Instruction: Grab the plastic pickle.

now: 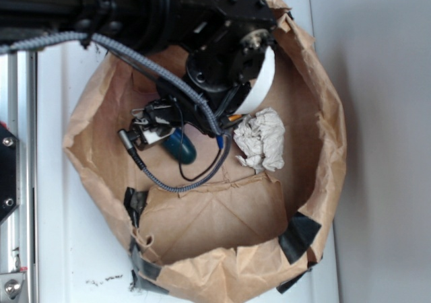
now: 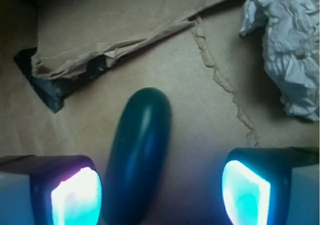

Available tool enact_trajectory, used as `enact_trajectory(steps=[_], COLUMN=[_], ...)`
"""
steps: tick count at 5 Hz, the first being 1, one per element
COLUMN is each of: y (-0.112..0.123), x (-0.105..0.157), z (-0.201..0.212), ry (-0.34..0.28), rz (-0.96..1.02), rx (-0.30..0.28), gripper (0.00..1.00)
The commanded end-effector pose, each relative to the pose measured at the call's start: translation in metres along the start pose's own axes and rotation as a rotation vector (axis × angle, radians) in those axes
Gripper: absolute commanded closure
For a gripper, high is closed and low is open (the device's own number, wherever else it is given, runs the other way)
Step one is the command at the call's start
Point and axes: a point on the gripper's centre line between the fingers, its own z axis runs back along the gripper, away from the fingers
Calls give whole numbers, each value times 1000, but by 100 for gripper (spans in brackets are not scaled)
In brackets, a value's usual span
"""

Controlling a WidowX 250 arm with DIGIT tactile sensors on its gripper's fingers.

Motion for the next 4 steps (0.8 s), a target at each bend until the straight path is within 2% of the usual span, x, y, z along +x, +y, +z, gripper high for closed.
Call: enact_trajectory(steps=[1, 3, 4], y=[23, 27, -6], x=[12, 25, 23], z=[-4, -21, -26], ry=[24, 73, 55], rz=[-18, -31, -35], rx=[40, 66, 75], gripper=[0, 0, 0])
